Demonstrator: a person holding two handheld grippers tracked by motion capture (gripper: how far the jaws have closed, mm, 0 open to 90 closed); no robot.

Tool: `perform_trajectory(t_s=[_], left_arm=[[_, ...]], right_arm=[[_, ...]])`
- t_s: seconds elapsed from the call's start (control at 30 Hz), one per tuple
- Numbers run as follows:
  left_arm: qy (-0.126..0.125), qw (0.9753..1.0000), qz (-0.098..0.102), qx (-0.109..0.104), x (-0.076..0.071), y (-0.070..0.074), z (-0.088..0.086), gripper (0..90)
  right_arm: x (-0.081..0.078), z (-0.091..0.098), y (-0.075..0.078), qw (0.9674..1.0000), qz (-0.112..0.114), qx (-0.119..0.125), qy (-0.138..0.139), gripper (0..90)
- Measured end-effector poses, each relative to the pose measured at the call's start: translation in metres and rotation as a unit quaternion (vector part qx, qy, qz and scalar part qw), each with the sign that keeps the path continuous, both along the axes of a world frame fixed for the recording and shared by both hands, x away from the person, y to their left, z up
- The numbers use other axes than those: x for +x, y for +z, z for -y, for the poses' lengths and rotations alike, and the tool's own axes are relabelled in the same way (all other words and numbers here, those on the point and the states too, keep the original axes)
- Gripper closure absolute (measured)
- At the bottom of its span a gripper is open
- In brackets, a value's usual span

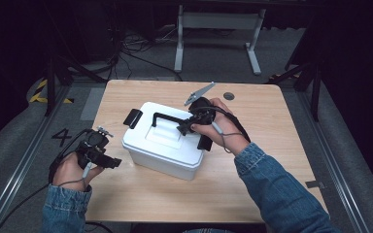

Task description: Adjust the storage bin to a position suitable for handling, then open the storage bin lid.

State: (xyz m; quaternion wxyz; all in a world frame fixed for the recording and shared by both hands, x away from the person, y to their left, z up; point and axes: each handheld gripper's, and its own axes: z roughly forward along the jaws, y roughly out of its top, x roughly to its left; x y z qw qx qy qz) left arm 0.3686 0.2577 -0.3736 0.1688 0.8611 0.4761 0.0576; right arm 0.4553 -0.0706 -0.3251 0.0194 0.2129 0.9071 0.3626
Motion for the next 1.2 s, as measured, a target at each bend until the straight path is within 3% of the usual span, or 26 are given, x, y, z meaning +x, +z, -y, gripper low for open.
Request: perform_trajectory(t_s=[0.17, 0.4, 0.9, 1.2], left_arm=[[0.000, 1.0000, 0.001, 0.000, -0.002, 0.000, 0.000, 27.2], [0.002, 1.0000, 0.002, 0.004, -0.004, 0.001, -0.001, 27.2], [0.005, 1.0000, -0.001, -0.003, -0.004, -0.001, -0.002, 27.3], [0.001, 1.0000, -0.002, 0.000, -0.002, -0.002, 0.000, 27.3]], right_arm=[[-0.001, -0.001, 0.000, 0.9999, -0.012, 0.004, 0.008, 83.6], [-0.004, -0.004, 0.002, 0.9999, -0.001, 0.001, 0.013, 84.2], [-0.012, -0.005, 0.015, 0.9989, 0.037, 0.021, 0.021, 84.7], [-0.015, 0.007, 0.033, 0.9966, 0.062, 0.052, 0.014, 84.8]])
